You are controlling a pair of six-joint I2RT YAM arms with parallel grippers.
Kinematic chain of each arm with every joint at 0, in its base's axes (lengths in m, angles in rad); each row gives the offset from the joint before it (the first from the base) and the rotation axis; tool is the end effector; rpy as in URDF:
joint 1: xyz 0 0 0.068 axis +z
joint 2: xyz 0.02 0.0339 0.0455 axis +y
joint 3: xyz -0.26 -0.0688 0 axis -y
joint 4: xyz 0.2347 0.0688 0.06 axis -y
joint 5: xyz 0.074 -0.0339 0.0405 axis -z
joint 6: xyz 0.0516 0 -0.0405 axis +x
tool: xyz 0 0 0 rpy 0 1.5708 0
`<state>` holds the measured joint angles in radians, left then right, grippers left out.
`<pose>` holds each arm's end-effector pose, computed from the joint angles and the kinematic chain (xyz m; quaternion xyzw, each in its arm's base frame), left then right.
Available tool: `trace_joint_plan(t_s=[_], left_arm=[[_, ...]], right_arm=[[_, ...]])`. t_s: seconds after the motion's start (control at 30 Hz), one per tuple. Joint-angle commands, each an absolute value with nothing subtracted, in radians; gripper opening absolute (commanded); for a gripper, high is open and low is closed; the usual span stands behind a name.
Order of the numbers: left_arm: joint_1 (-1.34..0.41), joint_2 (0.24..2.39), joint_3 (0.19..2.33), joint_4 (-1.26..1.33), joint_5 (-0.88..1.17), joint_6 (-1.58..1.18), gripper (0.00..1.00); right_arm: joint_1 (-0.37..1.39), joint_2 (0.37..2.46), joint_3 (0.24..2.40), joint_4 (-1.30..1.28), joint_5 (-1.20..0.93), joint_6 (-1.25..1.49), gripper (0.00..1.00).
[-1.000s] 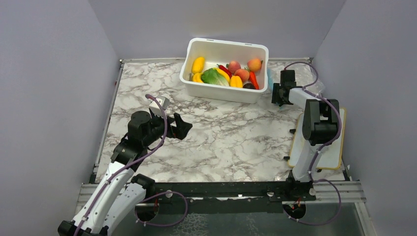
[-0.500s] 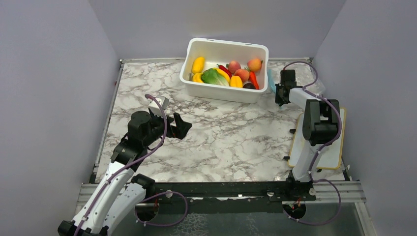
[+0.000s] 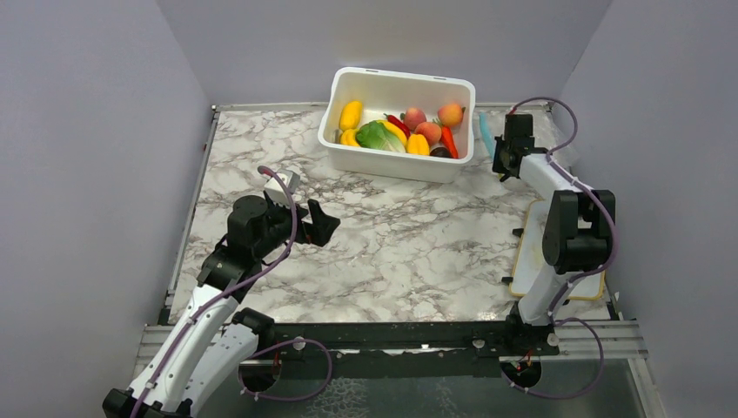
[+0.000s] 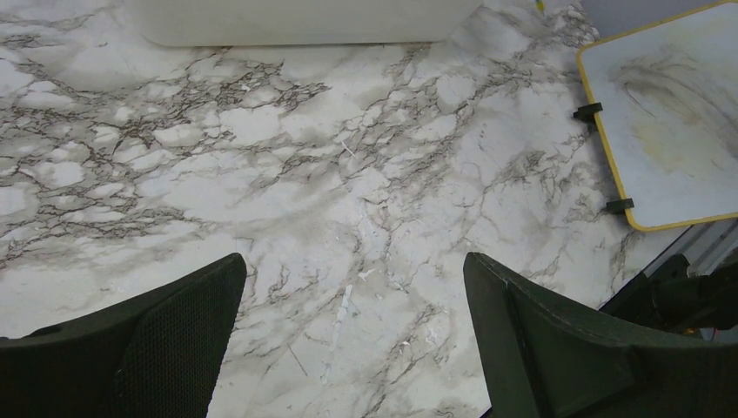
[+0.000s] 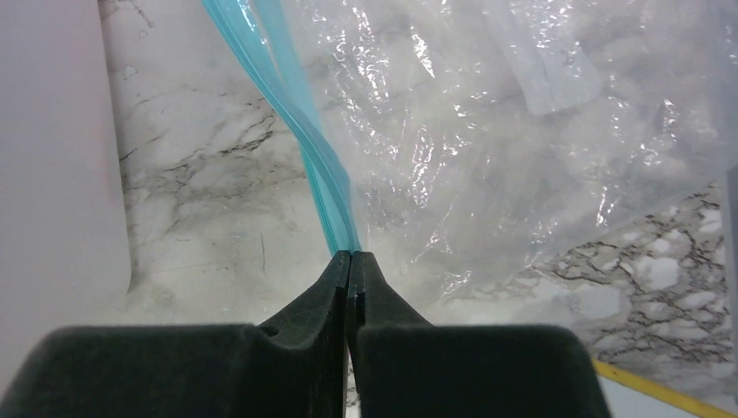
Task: Place the food in the zip-top bag and seal the zipper
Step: Pick up the zipper food storage bag at the center of the board.
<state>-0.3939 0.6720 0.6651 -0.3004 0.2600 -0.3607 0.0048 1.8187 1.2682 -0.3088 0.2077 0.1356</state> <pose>0.1516 -0.0774 0.2963 0.0898 0.7988 -0.3130 0.5058 0.3965 -0.0087 0.1996 0.0970 0.9280 -0.0726 0.3524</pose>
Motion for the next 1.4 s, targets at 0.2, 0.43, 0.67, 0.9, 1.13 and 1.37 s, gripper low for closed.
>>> trace_joint_plan(t_s=[0.2, 0.43, 0.67, 0.9, 1.13, 1.37], left_arm=[[-0.390, 0.670, 0.679, -0.308, 0.240, -0.357, 0.99], [-0.390, 0.661, 0.694, -0.333, 0.194, -0.359, 0.99], [-0.388, 0.657, 0.680, -0.316, 0.217, -0.380, 0.99], [-0.389, 0.695, 0.701, -0.298, 0.289, -0.510, 0.99], [-0.389, 0.751, 0.795, -0.284, 0.389, -0.687, 0.93], [-0.390, 0.820, 0.826, -0.268, 0.486, -0.745, 0.91]], right_arm=[[0.000, 1.572, 1.255, -0.424, 0.312, 0.252, 0.01], [0.000, 1.337, 1.235, -0.513, 0.209, 0.274, 0.01], [0.000, 1.095, 1.215, -0.566, 0.045, 0.323, 0.01], [0.000, 0.947, 1.260, -0.642, -0.195, 0.295, 0.01], [0.000, 0.808, 1.187, -0.624, -0.482, 0.349, 0.01], [0.000, 0.741, 1.009, -0.608, -0.704, 0.439, 0.01]])
